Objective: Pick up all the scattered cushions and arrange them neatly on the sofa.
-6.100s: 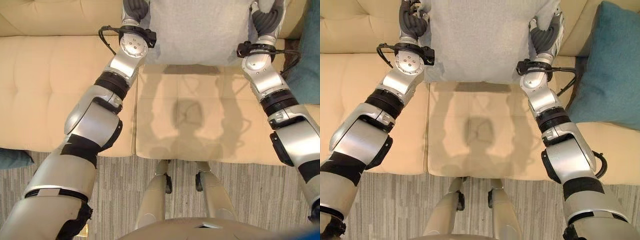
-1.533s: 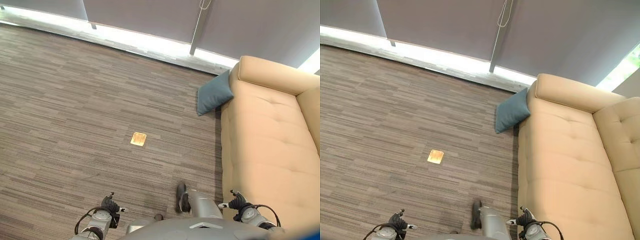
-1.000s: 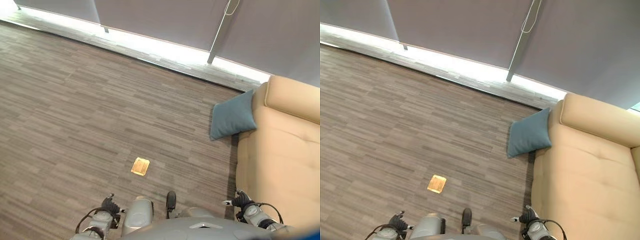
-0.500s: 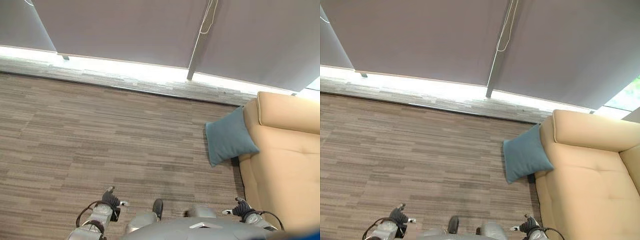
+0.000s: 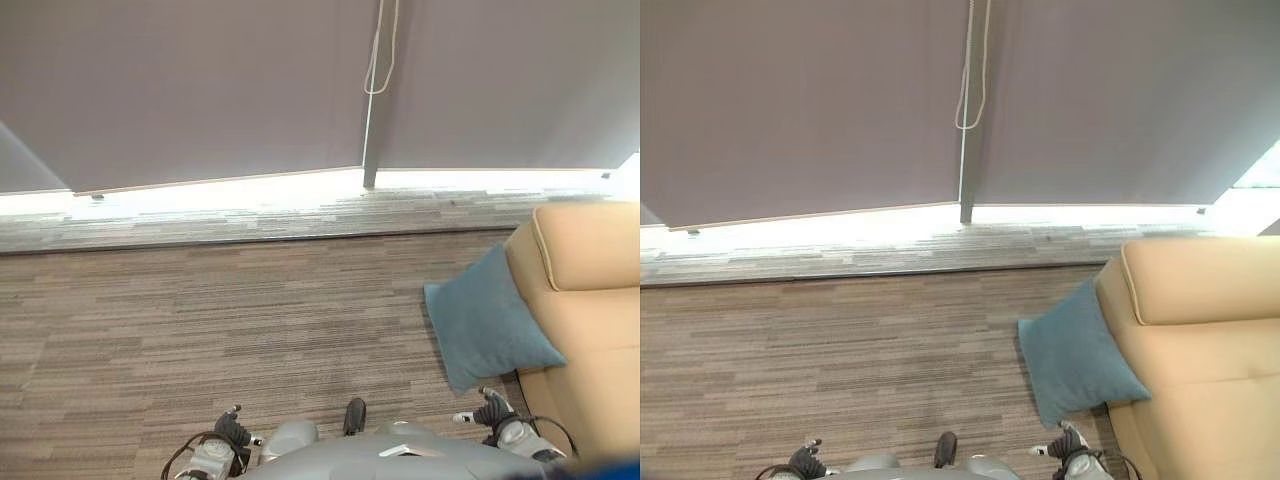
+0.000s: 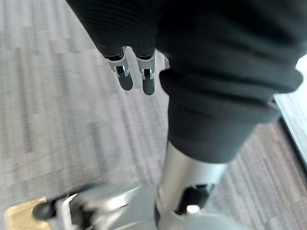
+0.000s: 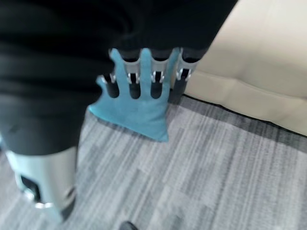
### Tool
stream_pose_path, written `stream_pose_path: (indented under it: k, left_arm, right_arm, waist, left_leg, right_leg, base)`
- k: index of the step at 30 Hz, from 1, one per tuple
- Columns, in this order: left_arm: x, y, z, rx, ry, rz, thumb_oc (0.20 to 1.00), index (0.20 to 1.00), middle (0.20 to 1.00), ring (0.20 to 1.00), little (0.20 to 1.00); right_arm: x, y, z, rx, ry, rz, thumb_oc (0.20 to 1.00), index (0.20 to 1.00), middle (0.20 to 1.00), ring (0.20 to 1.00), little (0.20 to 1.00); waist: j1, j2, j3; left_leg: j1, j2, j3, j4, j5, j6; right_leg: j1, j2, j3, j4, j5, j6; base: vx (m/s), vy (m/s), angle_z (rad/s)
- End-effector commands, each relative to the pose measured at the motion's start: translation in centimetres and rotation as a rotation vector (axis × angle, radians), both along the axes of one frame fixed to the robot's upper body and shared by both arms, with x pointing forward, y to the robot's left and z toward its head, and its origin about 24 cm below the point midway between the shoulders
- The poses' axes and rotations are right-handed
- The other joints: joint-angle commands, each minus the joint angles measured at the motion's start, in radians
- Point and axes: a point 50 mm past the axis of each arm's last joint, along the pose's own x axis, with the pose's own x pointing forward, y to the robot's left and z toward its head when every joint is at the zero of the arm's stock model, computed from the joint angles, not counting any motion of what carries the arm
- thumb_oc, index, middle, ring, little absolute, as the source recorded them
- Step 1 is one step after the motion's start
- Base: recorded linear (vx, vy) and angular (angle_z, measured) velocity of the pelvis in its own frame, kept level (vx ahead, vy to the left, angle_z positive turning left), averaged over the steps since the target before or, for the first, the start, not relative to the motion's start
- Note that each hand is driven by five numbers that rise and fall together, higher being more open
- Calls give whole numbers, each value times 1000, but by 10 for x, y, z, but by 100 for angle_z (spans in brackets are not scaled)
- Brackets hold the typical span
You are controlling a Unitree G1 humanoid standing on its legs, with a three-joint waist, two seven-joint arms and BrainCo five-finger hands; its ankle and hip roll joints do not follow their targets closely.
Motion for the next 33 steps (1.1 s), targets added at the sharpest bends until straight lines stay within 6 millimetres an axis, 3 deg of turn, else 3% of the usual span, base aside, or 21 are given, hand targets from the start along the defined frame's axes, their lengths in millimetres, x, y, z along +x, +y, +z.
stream_pose_path:
  k: [1, 2, 3, 4, 8, 17, 18, 19, 20, 21, 22, 26, 27, 28, 30, 33]
  left_arm:
    - [2, -2, 0, 0, -6, -44, 1000, 1000, 1000, 1000, 1000]
    - [2, -5, -1, -7, -6, -41, 1000, 1000, 1000, 1000, 1000]
    - [-7, -11, -5, -28, 31, -46, 1000, 1000, 1000, 1000, 1000]
    - [-11, -12, -6, -34, 48, -46, 1000, 1000, 1000, 1000, 1000]
    - [-11, -12, -6, -27, 56, -75, 1000, 1000, 1000, 1000, 1000]
    - [-6, -9, -4, -16, 38, -82, 1000, 1000, 1000, 1000, 1000]
    - [-8, -7, -4, -16, 34, -60, 1000, 1000, 1000, 1000, 1000]
    - [-7, -7, -4, -16, 34, -60, 1000, 1000, 1000, 1000, 1000]
    - [-8, -4, -3, -16, 32, -35, 1000, 1000, 1000, 1000, 1000]
    - [-9, -1, -3, -10, 34, -26, 1000, 1000, 1000, 1000, 1000]
    - [-11, 1, -2, -9, 38, -18, 1000, 1000, 1000, 1000, 1000]
    - [-9, 2, -2, -3, 38, -33, 1000, 1000, 1000, 1000, 1000]
    - [-2, -3, -2, -9, 25, -61, 1000, 1000, 1000, 1000, 1000]
    - [-2, -3, -2, -9, 25, -62, 1000, 1000, 1000, 1000, 1000]
    - [10, -10, 0, -23, -6, -88, 1000, 1000, 1000, 1000, 1000]
    - [12, -13, 0, -31, -14, -86, 1000, 1000, 1000, 1000, 1000]
  right_arm:
    - [-16, -15, -1, -42, 27, -60, 1000, 1000, 1000, 1000, 1000]
    - [-17, -19, 0, -51, 26, -73, 1000, 1000, 1000, 1000, 1000]
    - [-24, -20, -2, -56, 47, -82, 1000, 1000, 1000, 1000, 1000]
    - [-28, -19, -3, -41, 50, -103, 1000, 1000, 1000, 1000, 1000]
    - [-27, -17, -3, -33, 44, -116, 1000, 1000, 1000, 1000, 1000]
    - [-26, -16, -3, -27, 50, -109, 1000, 1000, 1000, 1000, 1000]
    - [-17, -15, -1, -34, 25, -73, 1000, 1000, 1000, 1000, 1000]
    - [-17, -15, -1, -33, 25, -73, 1000, 1000, 1000, 1000, 1000]
    - [-7, -13, 2, -36, -6, -48, 1000, 1000, 1000, 1000, 1000]
    - [-1, -10, 3, -32, -22, -27, 1000, 1000, 1000, 1000, 1000]
    - [3, -10, 4, -36, -34, -17, 1000, 1000, 1000, 1000, 1000]
    - [-1, -14, 4, -40, -34, -50, 1000, 1000, 1000, 1000, 1000]
    - [-6, -17, 4, -39, -29, -87, 1000, 1000, 1000, 1000, 1000]
    - [-6, -17, 4, -39, -30, -87, 1000, 1000, 1000, 1000, 1000]
    - [-8, -21, 4, -45, -24, -110, 1000, 1000, 1000, 1000, 1000]
    - [-12, -23, 3, -52, -14, -120, 1000, 1000, 1000, 1000, 1000]
  waist:
    - [27, -34, 26]
    - [38, -26, 30]
    - [49, -18, 25]
    - [32, -6, 9]
    - [10, 5, -6]
    - [10, 26, -13]
    - [41, 36, 2]
    - [40, 35, 0]
    - [72, 42, 13]
    - [85, 45, 13]
    - [87, 48, 15]
    - [64, 23, 6]
    - [56, 10, 21]
    - [56, 11, 21]
    - [61, 7, 45]
    - [68, 1, 48]
  left_leg:
    - [232, -52, -9, -627, 10, 62]
    - [224, -77, -89, -658, 31, 51]
    - [236, -124, -233, -665, 27, 56]
    - [278, -112, -241, -724, 36, 64]
    - [311, -93, -183, -774, 40, 83]
    - [339, -85, -90, -794, 20, 120]
    - [348, -68, -39, -806, 12, 123]
    - [345, -69, -39, -808, 15, 123]
    - [345, -45, 1, -810, 8, 116]
    - [342, -30, 27, -812, 11, 112]
    - [341, -21, 38, -802, 8, 111]
    - [349, -22, 63, -741, -12, 94]
    - [294, 1, 65, -570, 33, 65]
    - [290, 3, 64, -563, 30, 64]
    - [218, -16, 17, -416, 66, 58]
    - [172, -33, -11, -454, 31, 71]
  right_leg:
    - [3, -111, 55, 2, 40, 294]
    - [20, -93, 102, 4, 33, 292]
    - [35, -70, 191, 16, 23, 282]
    - [32, -67, 203, 27, 19, 285]
    - [6, -68, 244, 46, 25, 298]
    - [-27, -71, 286, 90, 26, 323]
    - [-67, -91, 184, 137, 20, 336]
    - [-70, -92, 183, 136, 21, 336]
    - [-97, -159, -20, 148, 18, 334]
    - [-118, -196, -130, 154, 18, 321]
    - [-117, -213, -179, 147, 8, 317]
    - [-94, -187, -118, 88, 29, 316]
    - [-49, -165, -87, 48, 34, 294]
    - [-49, -163, -88, 47, 35, 294]
    - [-11, -146, -62, 21, 36, 272]
    - [13, -144, -31, 5, 27, 278]
  base:
    - [333, 108, -144]
    - [421, 190, -201]
    - [432, 235, -255]
    - [356, 236, -281]
    - [72, 115, -101]
    - [11, 71, -35]
    - [-32, 28, -85]
    - [-105, -53, -170]
    - [-95, -108, -156]
    - [-91, -140, -116]
    - [-10, -121, -86]
    - [110, -152, -33]
    - [112, -193, 40]
    - [91, -190, 21]
    - [58, -85, 3]
    - [116, -12, -14]
